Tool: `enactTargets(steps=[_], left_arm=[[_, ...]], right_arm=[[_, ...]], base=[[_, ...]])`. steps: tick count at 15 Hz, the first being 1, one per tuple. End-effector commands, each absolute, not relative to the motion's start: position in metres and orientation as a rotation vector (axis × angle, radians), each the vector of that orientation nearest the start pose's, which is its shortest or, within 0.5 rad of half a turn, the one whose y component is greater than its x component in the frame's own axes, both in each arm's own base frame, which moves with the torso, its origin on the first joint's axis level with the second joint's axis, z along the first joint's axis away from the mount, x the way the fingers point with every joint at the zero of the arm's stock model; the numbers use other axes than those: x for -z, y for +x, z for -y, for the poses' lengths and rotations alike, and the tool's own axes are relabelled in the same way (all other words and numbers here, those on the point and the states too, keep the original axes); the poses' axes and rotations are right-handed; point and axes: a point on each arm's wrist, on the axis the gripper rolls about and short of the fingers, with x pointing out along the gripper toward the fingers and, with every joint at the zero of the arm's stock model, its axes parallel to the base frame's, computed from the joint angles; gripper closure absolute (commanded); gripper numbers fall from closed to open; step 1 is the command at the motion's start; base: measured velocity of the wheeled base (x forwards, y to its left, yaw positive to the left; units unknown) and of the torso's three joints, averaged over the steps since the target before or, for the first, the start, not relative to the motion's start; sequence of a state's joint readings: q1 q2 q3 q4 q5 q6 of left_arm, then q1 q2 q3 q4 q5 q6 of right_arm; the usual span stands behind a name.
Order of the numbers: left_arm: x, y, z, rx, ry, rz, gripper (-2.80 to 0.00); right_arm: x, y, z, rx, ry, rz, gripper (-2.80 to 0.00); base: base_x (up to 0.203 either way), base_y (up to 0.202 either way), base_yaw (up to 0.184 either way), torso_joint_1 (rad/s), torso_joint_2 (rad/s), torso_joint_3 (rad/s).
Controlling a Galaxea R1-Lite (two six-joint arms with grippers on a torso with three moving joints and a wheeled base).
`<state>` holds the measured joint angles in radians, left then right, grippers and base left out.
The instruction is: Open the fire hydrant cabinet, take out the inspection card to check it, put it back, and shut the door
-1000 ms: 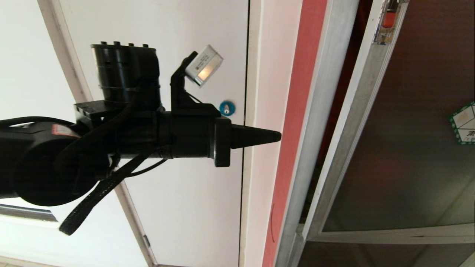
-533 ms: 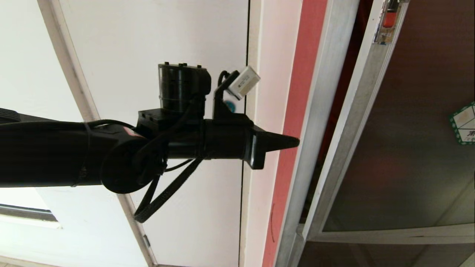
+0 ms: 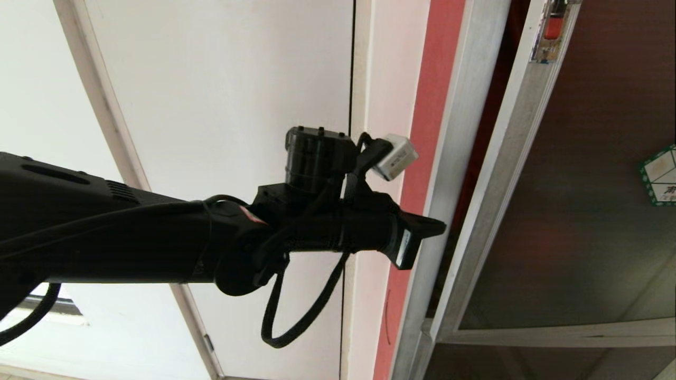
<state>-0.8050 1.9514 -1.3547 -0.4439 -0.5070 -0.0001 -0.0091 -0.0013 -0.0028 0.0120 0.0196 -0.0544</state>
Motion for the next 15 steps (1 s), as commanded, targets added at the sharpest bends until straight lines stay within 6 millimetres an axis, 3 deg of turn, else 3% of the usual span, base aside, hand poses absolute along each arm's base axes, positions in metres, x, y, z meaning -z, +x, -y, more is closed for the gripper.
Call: enactTargets(steps=[1,10,15], left_arm=[[-0.216,0.276,0.302,1.263,0.069,-0.152,0.00],[-0.212,0.284,0.327,1.212,0.101,-0.097,0.00],[-0.214,0.278,0.333,1.230,0.100,-0.088,0.00]], right_arm=[[-0.075,-0.023,-0.001,-0.011,-0.055,-0.007,0.00],[-0.075,-0.023,-0.001,-0.011,-0.055,-0.007,0.00],[-0.075,-0.023,-0.001,-0.011,-0.055,-0.007,0.00]], base=[[0.000,0.000,0.000,0.000,0.00,0.000],[0.000,0.000,0.000,0.000,0.00,0.000],[0.000,0.000,0.000,0.000,0.00,0.000]])
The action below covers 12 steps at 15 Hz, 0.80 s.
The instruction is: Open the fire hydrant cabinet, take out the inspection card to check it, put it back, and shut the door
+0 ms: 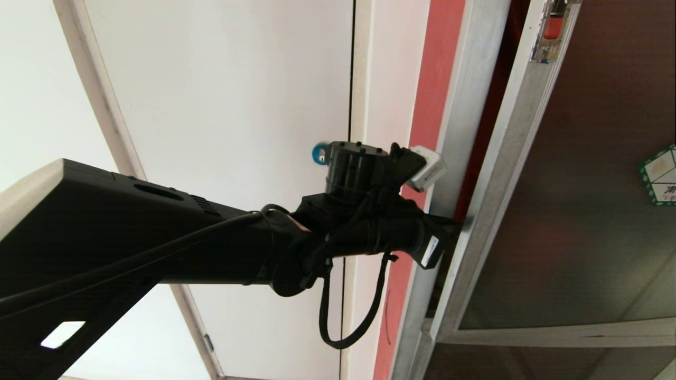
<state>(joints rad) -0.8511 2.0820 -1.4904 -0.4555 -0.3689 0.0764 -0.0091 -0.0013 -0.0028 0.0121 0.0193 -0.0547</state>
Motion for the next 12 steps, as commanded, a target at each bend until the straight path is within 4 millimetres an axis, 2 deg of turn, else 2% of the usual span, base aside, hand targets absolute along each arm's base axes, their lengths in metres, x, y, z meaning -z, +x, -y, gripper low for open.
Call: enactTargets(steps=[1,4,12], left_arm=[[-0.213,0.277,0.335,1.235,0.101,-0.091,0.00],[-0.213,0.277,0.338,1.238,0.106,-0.083,0.00],[-0.216,0.259,0.344,1.279,0.106,-0.086,0.00]], right_arm=[[-0.075,-0.023,-0.001,-0.011,-0.055,-0.007,0.00],[-0.075,-0.023,-0.001,-0.011,-0.055,-0.007,0.00],[-0.075,-0.023,-0.001,-0.011,-0.055,-0.007,0.00]], base=[[0.000,0.000,0.000,0.000,0.00,0.000],[0.000,0.000,0.000,0.000,0.00,0.000],[0.000,0.000,0.000,0.000,0.00,0.000]])
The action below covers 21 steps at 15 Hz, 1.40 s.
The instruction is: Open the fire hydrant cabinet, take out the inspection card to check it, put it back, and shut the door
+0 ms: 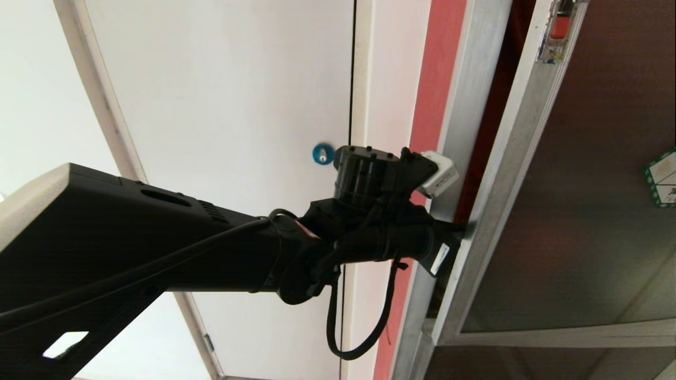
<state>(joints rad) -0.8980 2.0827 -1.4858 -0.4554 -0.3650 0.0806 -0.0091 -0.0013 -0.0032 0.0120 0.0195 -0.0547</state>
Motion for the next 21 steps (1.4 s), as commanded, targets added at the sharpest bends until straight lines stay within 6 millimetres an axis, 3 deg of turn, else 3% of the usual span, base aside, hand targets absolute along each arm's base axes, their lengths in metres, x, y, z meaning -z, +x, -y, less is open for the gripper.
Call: enactTargets(steps=[1,9,15,21], left_arm=[[-0.215,0.255,0.344,1.288,0.108,-0.091,0.00],[-0.220,0.227,0.350,1.353,0.105,-0.096,0.00],[-0.233,0.184,0.350,1.442,0.053,-0.129,0.00],[-0.227,0.167,0.360,1.492,0.062,-0.144,0.00]], right_arm=[[-0.075,-0.023,-0.001,-0.011,-0.055,-0.008,0.00],[-0.075,-0.023,-0.001,-0.011,-0.055,-0.008,0.00],[-0.075,-0.023,-0.001,-0.011,-0.055,-0.007,0.00],[-0.075,-0.023,-0.001,-0.011,-0.055,-0.007,0.00]], base=[[0.000,0.000,0.000,0.000,0.00,0.000],[0.000,0.000,0.000,0.000,0.00,0.000],[0.000,0.000,0.000,0.000,0.00,0.000],[0.000,0.000,0.000,0.000,0.00,0.000]])
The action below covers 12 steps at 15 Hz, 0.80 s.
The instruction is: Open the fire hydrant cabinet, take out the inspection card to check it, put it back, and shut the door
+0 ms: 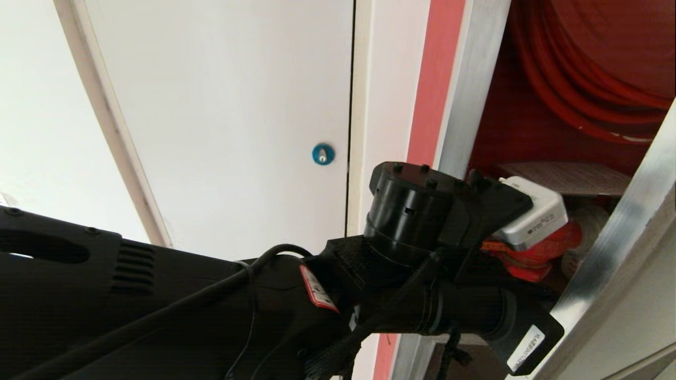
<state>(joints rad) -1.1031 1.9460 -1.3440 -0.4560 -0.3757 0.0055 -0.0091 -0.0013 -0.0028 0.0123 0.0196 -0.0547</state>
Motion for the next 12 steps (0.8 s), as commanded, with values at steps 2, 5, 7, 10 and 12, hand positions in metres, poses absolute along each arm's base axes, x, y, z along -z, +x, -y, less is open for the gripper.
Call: enactTargets(steps=[2,5,7,10,12], left_arm=[[-0.226,0.164,0.363,1.502,0.063,-0.148,0.00],[-0.225,0.152,0.369,1.537,0.062,-0.155,0.00],[-0.221,0.149,0.373,1.552,0.065,-0.166,0.00],[-0.217,0.144,0.377,1.579,0.069,-0.177,0.00],[-0.220,0.141,0.377,1.615,0.037,-0.200,0.00]], right_arm=[[-0.075,-0.023,-0.001,-0.011,-0.055,-0.007,0.00],[-0.075,-0.023,-0.001,-0.011,-0.055,-0.007,0.00],[-0.075,-0.023,-0.001,-0.011,-0.055,-0.009,0.00],[-0.075,-0.023,-0.001,-0.011,-0.055,-0.007,0.00],[-0.075,-0.023,-0.001,-0.011,-0.055,-0.007,0.00]], base=[[0.000,0.000,0.000,0.000,0.00,0.000],[0.000,0.000,0.000,0.000,0.00,0.000],[0.000,0.000,0.000,0.000,0.00,0.000],[0.000,0.000,0.000,0.000,0.00,0.000],[0.000,0.000,0.000,0.000,0.00,0.000]])
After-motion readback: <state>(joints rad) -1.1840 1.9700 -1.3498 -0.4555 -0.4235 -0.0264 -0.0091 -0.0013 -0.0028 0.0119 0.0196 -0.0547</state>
